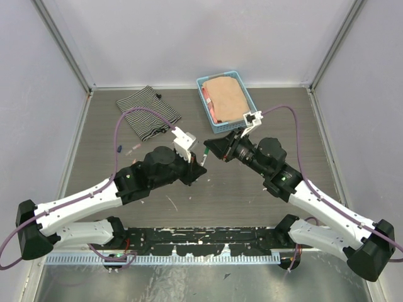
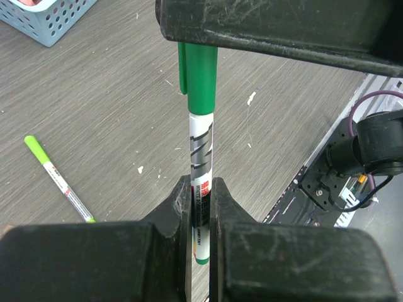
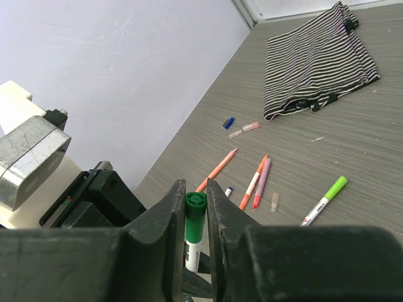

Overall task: Insert the pens into the pen caps
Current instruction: Press the pen cap onto the pen.

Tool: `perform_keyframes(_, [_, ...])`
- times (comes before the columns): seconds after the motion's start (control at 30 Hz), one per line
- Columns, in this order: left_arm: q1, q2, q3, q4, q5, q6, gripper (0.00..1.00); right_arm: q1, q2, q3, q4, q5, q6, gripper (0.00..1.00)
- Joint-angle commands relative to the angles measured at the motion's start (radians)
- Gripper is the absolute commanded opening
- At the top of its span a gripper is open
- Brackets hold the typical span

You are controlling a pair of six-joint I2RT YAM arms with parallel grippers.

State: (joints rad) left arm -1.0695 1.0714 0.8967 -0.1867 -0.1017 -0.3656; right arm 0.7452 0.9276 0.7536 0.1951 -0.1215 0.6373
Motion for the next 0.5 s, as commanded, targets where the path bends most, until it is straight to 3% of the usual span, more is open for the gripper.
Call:
perform_keyframes(0.0, [-0.001,-0.023,0.060,0.065,-0.031,-0.003,0.00,0.056,0.003,-0.006,-0.001,-0.011,-0.042,0.03])
perform_keyframes(0.47, [-0.001,-0.056,0.097,0.138,-0.073,0.062,0.00,0.102,-0.002,-0.048,-0.012,-0.024,-0.001,0.00])
